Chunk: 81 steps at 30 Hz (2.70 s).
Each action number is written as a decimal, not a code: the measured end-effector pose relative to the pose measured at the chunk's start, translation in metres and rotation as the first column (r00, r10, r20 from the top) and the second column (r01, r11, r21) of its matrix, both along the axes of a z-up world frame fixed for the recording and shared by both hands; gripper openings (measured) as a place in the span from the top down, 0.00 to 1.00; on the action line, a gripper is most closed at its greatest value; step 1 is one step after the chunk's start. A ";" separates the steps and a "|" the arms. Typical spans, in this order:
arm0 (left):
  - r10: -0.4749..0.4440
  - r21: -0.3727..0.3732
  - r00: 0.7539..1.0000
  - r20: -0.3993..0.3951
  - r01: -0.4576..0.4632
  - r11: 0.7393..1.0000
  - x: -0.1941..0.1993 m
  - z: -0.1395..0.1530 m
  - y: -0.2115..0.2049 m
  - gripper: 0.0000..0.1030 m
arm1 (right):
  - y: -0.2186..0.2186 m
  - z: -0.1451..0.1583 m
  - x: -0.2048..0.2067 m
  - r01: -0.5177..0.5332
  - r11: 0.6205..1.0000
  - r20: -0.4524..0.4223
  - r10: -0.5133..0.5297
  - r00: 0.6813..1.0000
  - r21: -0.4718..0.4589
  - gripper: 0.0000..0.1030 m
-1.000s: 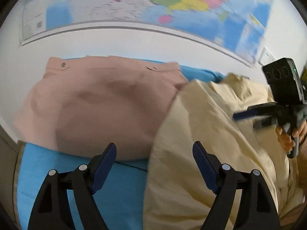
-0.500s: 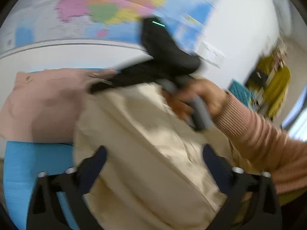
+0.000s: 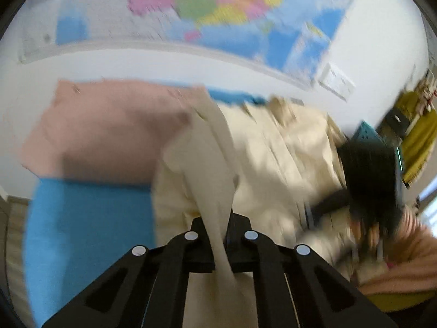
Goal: Fold large clothes
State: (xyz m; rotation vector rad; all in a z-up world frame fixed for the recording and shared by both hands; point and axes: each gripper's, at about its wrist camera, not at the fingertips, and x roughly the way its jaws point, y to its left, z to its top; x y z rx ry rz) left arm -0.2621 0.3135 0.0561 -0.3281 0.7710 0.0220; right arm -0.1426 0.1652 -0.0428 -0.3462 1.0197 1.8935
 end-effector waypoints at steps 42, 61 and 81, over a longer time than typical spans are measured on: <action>0.021 0.266 0.985 -0.170 0.025 0.964 0.112 -0.072 -0.047 0.22 | -0.429 0.055 0.161 0.949 0.196 0.312 -0.943 0.113 0.247 0.96; -0.174 0.072 0.985 -0.014 0.175 0.982 0.019 -0.064 -0.076 0.21 | -0.390 0.020 0.013 0.827 0.424 0.190 -0.906 0.379 0.369 0.37; -0.362 0.379 0.932 -0.031 0.346 0.858 -0.067 -0.115 -0.161 0.25 | -0.301 -0.066 -0.024 0.788 0.562 0.431 -0.794 0.428 0.253 0.51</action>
